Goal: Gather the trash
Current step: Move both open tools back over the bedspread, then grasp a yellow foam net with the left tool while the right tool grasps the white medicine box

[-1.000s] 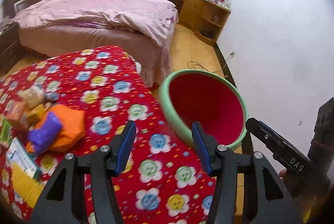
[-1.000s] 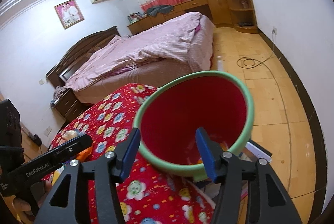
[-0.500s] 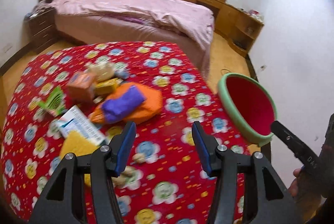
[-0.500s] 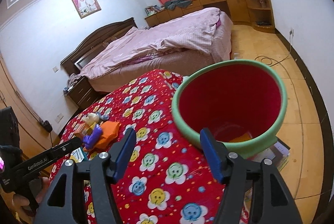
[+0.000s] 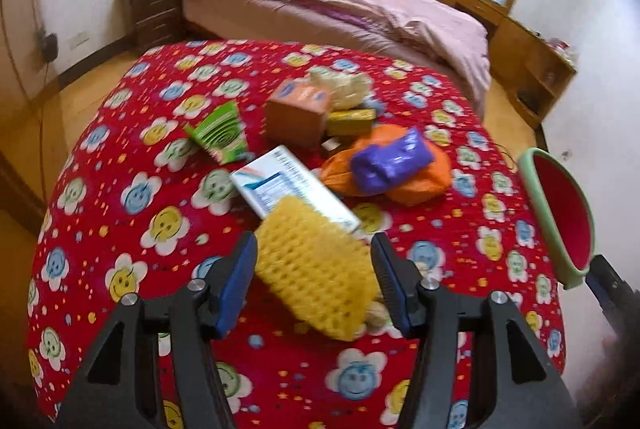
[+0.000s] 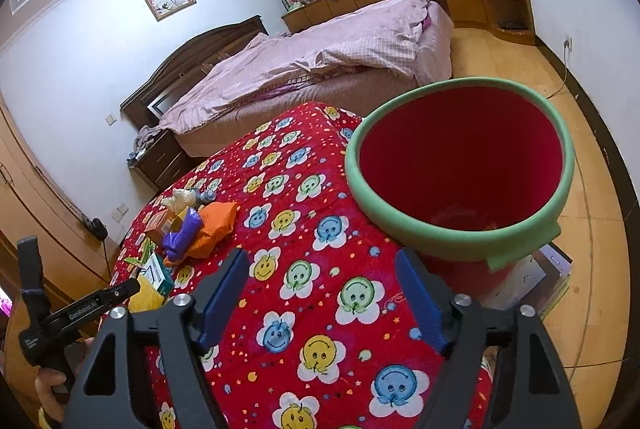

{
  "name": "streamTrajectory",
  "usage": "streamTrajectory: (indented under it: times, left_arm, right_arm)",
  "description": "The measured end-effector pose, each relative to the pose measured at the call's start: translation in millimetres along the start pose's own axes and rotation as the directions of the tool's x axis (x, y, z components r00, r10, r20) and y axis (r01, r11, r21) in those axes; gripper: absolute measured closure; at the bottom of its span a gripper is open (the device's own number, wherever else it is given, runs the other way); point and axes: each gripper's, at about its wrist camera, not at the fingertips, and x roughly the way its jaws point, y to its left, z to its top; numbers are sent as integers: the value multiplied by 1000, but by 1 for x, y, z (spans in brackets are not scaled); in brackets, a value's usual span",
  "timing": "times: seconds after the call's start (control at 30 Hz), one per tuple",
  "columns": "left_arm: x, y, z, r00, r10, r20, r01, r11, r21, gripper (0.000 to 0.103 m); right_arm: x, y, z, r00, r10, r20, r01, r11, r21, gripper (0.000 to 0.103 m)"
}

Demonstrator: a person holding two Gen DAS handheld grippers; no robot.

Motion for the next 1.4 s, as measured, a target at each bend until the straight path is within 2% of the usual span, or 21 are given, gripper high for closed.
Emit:
streamTrajectory:
  times: [0.27, 0.57, 0.63, 0.67, 0.73, 0.8, 1.07, 1.4]
  left_arm:
    - [21, 8, -11, 998, -11, -56, 9, 999, -40, 40]
    - [24, 14, -17, 998, -43, -49, 39, 997, -68, 39]
    - [20, 13, -17, 997, -74, -34, 71, 995, -67, 57]
    - [18, 13, -18, 995, -96, -29, 94, 993, -66, 62]
    - [13, 12, -18, 991, -135, -18, 134, 989, -62, 82]
    - [6, 12, -19, 985, -170, -2, 170, 984, -55, 90]
    - [-28, 21, -18, 978, -198, 61, 201, 979, -41, 92]
    - [-44, 55, -13, 988, -112, 106, 121, 989, -82, 92]
  right_arm:
    - [8, 8, -9, 1000, -8, -25, 7, 1000, -16, 21]
    - [17, 17, -17, 998, 0, -57, -2, 999, -36, 21]
    - [19, 20, -18, 998, 4, -65, -6, 999, -39, 21]
    - [20, 22, -19, 998, 5, -68, -8, 999, -41, 21]
    - [22, 25, -21, 997, 10, -76, -13, 999, -47, 21]
    - [24, 29, -22, 997, 16, -81, -20, 998, -53, 21]
    - [24, 53, -25, 995, 58, -76, -66, 993, -101, 21]
    - [34, 100, -23, 989, 108, -99, -126, 971, -203, 20]
